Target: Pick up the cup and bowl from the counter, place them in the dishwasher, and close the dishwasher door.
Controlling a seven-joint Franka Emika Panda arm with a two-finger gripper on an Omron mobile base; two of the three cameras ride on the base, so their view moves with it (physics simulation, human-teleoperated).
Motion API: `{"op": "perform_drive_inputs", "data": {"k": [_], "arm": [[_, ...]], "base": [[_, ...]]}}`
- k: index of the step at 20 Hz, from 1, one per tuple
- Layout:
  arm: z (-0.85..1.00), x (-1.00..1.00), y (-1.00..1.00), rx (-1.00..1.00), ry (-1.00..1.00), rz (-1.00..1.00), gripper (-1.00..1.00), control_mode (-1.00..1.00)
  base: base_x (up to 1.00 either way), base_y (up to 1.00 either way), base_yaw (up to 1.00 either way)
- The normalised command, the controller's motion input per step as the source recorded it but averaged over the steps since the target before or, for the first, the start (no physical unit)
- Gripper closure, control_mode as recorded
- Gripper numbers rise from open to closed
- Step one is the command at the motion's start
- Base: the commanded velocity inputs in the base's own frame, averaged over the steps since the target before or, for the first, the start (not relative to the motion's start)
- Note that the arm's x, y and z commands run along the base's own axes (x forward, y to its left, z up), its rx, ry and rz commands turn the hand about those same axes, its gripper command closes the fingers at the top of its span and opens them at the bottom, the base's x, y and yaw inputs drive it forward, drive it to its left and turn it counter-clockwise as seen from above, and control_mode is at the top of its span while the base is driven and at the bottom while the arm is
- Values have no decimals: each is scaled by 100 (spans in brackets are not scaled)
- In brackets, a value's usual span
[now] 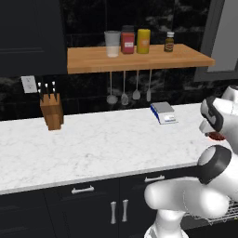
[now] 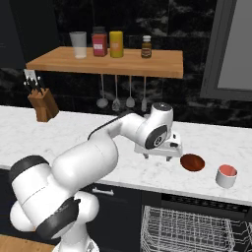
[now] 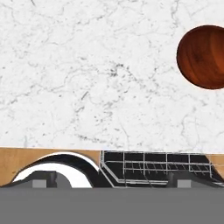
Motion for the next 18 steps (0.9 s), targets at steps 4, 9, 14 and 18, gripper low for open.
{"op": "perform_drive_inputs", "data": {"k": [4,9,14,18], "arm": [[-6,24,-63,1,8,0,-100,-100],[-7,7,-57,0,7,-2,-100,-100],[-6,1,-51,0,9,-3,-100,-100],[-9,0,-60,0,9,-1,-100,-100]], "base": [[0,0,0],[0,0,0],[0,0,0],[0,0,0]]}}
